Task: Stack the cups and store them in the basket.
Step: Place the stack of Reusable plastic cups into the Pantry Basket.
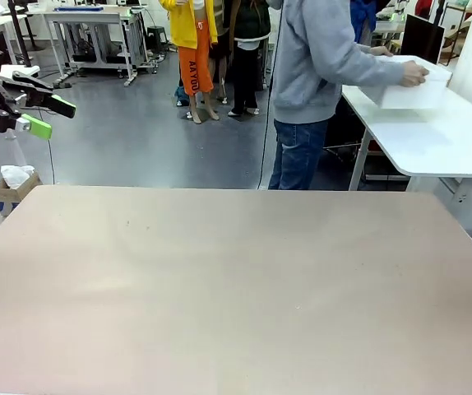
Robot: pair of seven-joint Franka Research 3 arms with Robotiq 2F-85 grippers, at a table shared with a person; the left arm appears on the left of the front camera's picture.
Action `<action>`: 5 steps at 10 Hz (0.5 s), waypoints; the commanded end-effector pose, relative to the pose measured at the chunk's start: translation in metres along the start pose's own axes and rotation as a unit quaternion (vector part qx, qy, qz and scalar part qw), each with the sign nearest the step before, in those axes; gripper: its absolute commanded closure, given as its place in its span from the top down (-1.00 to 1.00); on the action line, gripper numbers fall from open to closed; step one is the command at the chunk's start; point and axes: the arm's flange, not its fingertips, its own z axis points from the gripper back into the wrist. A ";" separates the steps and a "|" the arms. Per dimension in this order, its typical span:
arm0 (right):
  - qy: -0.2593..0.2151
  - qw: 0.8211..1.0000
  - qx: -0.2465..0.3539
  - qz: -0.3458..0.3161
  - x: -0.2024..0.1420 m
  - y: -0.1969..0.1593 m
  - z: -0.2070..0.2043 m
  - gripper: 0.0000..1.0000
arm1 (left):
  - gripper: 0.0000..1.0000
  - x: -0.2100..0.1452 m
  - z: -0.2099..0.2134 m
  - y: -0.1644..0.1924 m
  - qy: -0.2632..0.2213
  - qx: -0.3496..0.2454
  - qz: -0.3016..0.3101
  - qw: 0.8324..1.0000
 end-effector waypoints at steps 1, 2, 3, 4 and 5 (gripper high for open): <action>-0.009 1.000 0.001 0.007 0.003 0.000 0.000 1.00 | 1.00 0.001 0.001 -0.002 0.003 -0.004 -0.002 1.000; -0.009 1.000 0.001 0.007 0.003 0.000 0.000 1.00 | 1.00 0.001 0.001 -0.002 0.003 -0.004 -0.002 1.000; -0.009 1.000 0.001 0.007 0.003 0.000 0.000 1.00 | 1.00 0.001 0.001 -0.002 0.003 -0.004 -0.002 1.000; -0.009 1.000 0.001 0.007 0.003 0.000 0.000 1.00 | 1.00 0.001 0.001 -0.002 0.003 -0.004 -0.002 1.000; -0.009 1.000 0.001 0.007 0.003 0.000 0.000 1.00 | 1.00 0.001 0.001 -0.002 0.003 -0.004 -0.002 1.000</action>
